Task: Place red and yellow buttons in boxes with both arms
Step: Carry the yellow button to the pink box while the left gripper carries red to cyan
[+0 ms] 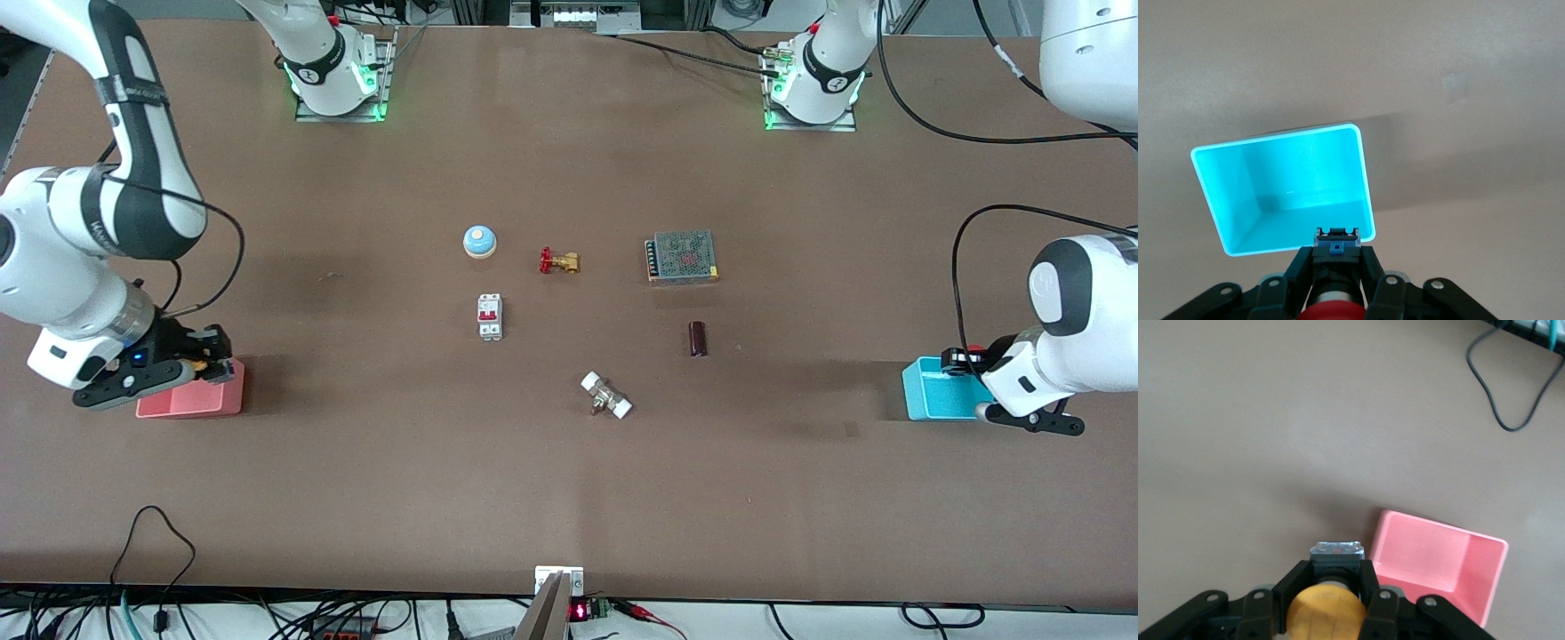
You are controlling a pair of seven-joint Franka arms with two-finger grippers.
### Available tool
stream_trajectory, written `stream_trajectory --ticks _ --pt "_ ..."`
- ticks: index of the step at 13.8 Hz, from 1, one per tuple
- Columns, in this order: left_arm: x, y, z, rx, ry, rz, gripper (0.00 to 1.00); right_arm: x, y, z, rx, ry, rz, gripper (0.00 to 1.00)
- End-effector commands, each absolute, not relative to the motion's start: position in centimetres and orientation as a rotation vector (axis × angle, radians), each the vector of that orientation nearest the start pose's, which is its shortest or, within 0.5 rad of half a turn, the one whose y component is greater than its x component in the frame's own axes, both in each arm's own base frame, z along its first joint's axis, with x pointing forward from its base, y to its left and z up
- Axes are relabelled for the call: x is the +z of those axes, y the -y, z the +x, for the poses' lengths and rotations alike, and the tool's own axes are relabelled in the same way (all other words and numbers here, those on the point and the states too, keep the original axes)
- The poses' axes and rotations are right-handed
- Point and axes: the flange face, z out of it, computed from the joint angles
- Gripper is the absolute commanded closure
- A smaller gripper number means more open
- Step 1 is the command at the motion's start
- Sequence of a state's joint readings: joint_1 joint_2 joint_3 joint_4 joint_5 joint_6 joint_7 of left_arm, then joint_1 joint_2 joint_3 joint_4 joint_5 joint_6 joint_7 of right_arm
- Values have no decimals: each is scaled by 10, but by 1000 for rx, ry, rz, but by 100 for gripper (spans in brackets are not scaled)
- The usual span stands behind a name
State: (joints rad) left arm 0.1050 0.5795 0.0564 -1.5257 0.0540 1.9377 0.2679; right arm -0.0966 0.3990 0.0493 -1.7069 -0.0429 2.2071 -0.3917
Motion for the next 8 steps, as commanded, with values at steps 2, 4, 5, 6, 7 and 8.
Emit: stream_trajectory --ticks 2,4,5,6,7,8 --pt "310 -110 681 269 -207 -3056 85 334 95 687 -164 639 -3112 67" --pt "310 -109 680 273 -209 -3056 85 321 103 688 -163 617 -3110 67" --pt "309 -110 680 273 -207 -3056 85 313 105 688 -155 600 -3103 67" --pt "309 -110 680 273 -207 -3056 85 303 111 687 -154 568 -3096 67" --pt "310 -110 680 271 -207 -3056 85 295 114 687 -151 543 -3087 67" --pt "310 -110 680 273 -207 -3056 85 288 118 686 -138 525 -3082 67"
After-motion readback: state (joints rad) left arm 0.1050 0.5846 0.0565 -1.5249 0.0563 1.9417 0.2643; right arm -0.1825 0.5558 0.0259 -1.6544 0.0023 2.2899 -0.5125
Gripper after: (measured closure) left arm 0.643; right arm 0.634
